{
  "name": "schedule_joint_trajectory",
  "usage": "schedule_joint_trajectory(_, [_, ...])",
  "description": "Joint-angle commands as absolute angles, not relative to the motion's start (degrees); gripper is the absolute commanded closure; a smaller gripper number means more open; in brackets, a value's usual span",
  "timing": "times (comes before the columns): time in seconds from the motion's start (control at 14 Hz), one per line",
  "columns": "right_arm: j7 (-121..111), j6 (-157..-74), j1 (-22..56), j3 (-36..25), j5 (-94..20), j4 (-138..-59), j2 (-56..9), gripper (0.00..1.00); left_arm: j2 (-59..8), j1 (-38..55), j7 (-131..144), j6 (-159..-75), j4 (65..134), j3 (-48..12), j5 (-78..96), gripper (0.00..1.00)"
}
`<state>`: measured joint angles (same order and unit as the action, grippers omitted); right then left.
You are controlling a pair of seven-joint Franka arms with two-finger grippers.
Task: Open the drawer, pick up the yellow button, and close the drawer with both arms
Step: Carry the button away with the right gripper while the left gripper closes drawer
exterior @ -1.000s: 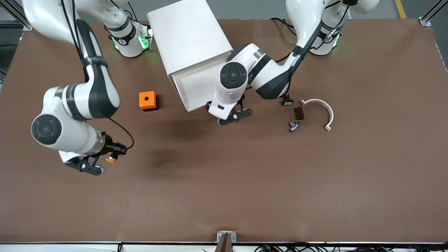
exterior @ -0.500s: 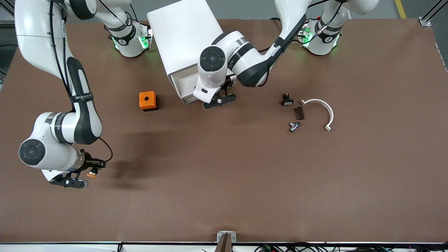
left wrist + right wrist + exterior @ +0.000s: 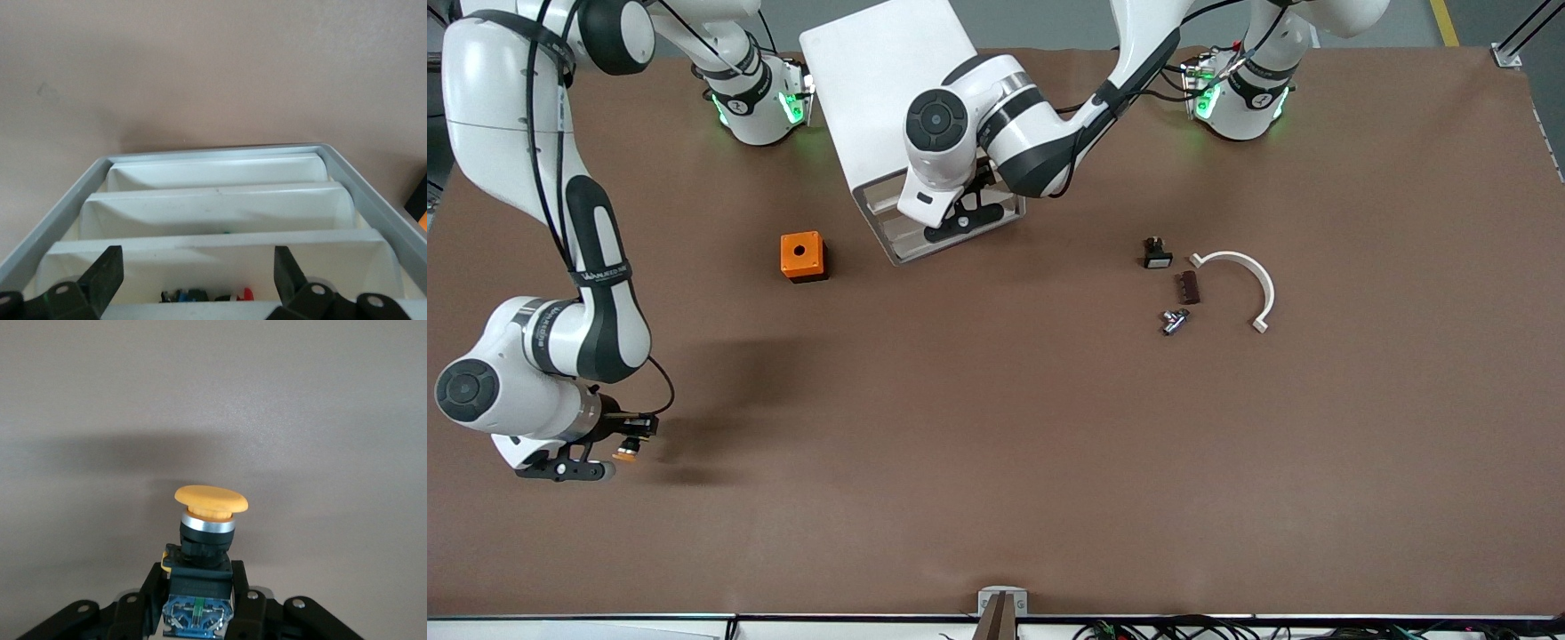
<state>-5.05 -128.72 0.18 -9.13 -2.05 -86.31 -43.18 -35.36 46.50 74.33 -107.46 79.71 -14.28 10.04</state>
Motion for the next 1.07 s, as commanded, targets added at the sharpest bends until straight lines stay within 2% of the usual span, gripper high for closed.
schedule_joint_trajectory(0.0, [-6.1,-131.6,-1.1,-8.0,-1.4,-86.3,-45.2,0.98,-34.5,46.6,76.6,-107.8,81.0,-16.3,10.0,0.00])
schedule_joint_trajectory(0.14, [-6.1,-132.4,-1.0,-7.9,-1.5,-86.3,-45.7,0.98,-34.5,46.1,76.6,-107.7,80.9,-16.2,9.8,0.00])
schedule_joint_trajectory(0.21, [-6.1,-132.6,-1.0,-7.9,-1.5,-86.3,-45.9,0.95,-34.4,45.6,76.6,-107.7,80.9,-15.6,9.3,0.00])
schedule_joint_trajectory(0.29, [-6.2,-132.5,-0.9,-7.9,-1.5,-86.3,-45.9,0.61,-34.1,44.8,76.6,-107.7,80.8,-14.9,9.1,0.00])
schedule_joint_trajectory(0.36, [-6.2,-132.5,-0.6,-7.9,-1.5,-86.3,-45.9,0.11,-34.0,43.2,76.7,-107.7,80.7,-13.8,9.0,0.00])
schedule_joint_trajectory(0.43, [-6.2,-132.4,-0.5,-7.9,-1.5,-86.2,-45.8,0.00,-34.0,41.7,76.7,-107.7,80.5,-12.7,8.7,0.00])
schedule_joint_trajectory(0.64, [-6.0,-129.5,-0.1,-7.9,-1.5,-86.1,-44.0,0.00,-32.4,37.9,76.7,-107.6,80.4,-11.5,-0.1,0.00])
schedule_joint_trajectory(1.0, [-5.3,-114.3,0.0,-7.8,-1.8,-85.7,-33.9,0.00,-25.9,25.6,75.2,-102.0,80.5,-11.5,-1.8,0.00])
